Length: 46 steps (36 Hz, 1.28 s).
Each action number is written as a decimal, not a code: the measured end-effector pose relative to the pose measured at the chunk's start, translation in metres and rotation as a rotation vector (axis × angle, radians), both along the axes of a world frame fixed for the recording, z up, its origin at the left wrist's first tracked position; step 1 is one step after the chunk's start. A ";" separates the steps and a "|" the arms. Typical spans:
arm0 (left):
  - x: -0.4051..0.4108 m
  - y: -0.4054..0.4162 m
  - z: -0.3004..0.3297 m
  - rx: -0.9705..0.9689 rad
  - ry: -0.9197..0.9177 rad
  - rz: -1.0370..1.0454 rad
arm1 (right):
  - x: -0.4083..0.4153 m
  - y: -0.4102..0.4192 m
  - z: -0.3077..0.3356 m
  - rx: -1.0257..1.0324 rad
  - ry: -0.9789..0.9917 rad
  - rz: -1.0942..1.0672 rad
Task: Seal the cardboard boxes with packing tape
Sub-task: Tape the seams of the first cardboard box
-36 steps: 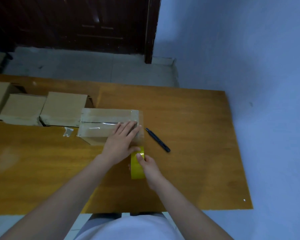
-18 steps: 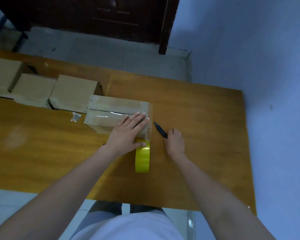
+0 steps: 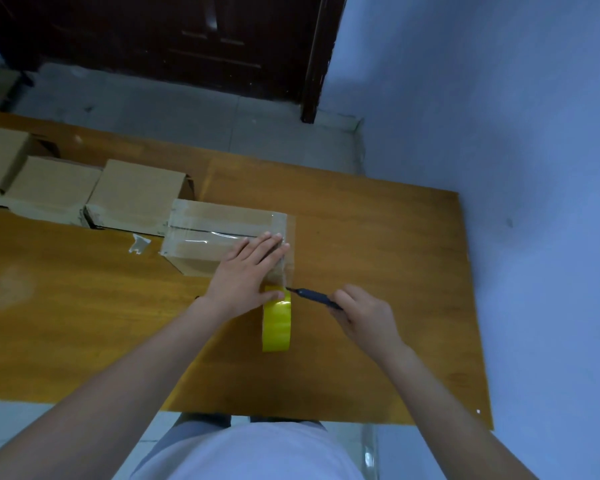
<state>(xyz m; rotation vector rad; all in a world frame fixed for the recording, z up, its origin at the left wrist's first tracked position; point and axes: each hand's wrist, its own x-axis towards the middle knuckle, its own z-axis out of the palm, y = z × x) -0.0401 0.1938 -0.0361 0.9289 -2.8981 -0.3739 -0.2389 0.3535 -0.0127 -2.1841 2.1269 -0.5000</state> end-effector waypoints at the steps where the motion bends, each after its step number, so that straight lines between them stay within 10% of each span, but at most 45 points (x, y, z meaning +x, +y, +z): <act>1: 0.000 0.000 0.000 0.001 0.001 0.000 | 0.003 -0.003 0.000 -0.010 0.022 0.011; 11: 0.000 0.000 -0.002 -0.021 0.024 0.004 | 0.021 -0.019 -0.009 -0.043 0.138 -0.075; 27: 0.001 -0.002 0.000 0.014 -0.010 -0.019 | 0.025 -0.011 -0.073 0.533 -0.081 -0.709; 31: 0.001 -0.002 -0.002 0.006 -0.018 -0.018 | 0.038 -0.029 -0.061 0.245 -0.541 -0.621; 35: 0.001 -0.004 -0.005 -0.021 -0.006 -0.016 | 0.057 -0.049 -0.036 0.407 -1.140 -0.464; 46: 0.002 -0.005 -0.001 0.030 -0.026 -0.047 | 0.063 -0.053 -0.034 0.544 -1.348 -0.395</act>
